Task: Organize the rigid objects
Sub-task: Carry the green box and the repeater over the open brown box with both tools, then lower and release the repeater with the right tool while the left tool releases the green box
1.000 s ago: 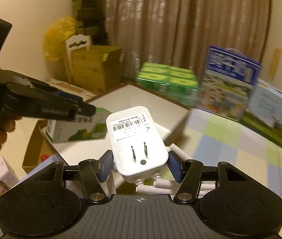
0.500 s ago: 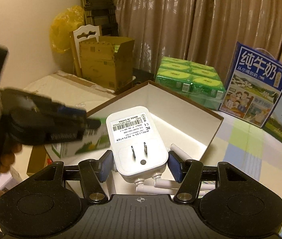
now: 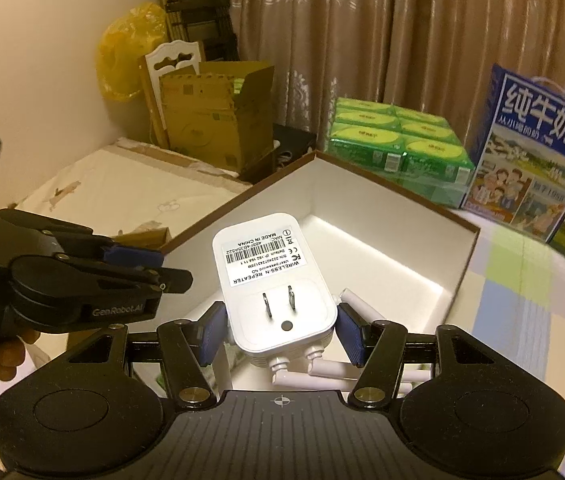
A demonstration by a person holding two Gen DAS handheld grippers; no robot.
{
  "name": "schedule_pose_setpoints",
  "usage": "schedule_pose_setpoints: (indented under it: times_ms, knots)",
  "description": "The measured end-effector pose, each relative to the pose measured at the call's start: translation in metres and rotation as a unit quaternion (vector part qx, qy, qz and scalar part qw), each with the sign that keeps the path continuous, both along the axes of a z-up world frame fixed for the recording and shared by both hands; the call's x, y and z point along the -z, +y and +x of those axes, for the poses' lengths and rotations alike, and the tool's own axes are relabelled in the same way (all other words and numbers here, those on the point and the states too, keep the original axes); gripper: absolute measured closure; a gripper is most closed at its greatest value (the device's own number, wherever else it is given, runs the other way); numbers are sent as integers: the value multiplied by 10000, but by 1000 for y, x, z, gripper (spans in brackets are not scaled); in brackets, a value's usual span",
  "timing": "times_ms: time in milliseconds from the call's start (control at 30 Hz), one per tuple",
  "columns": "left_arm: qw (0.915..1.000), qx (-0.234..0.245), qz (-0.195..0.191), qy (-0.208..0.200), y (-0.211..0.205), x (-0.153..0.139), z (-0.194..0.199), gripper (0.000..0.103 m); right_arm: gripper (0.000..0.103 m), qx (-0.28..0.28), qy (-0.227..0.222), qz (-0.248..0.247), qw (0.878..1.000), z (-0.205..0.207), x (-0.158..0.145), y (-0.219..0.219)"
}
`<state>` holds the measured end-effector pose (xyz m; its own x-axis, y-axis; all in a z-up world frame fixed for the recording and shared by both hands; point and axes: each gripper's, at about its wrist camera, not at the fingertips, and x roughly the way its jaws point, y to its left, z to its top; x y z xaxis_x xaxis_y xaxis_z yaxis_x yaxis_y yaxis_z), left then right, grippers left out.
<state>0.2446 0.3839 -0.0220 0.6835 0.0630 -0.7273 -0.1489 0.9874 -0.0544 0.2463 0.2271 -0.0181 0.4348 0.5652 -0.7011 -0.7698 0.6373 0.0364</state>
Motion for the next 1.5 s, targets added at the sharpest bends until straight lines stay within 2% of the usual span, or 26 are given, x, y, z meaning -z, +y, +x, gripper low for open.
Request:
schedule_pose_setpoints:
  times_ms: [467,700,767,1000,1500]
  knots:
    - [9998,91,-76,158,7,5,10,77,47,772,692,77,9946,20,22,15]
    - [9997,112,-78,204,10,7,14,72,47,1064,877,93,9904,27,25,17]
    - [9996,117,-81,228,11,7,14,72,47,1188,722,22,9903,26,22,18]
    - [9994,204,-82,272,8,7,17,66,46,1078,853,-78,9905,25,21,16]
    - [9989,329,-95,331,-1,6,14,65,46,1182,978,-194,9880,22,27,10]
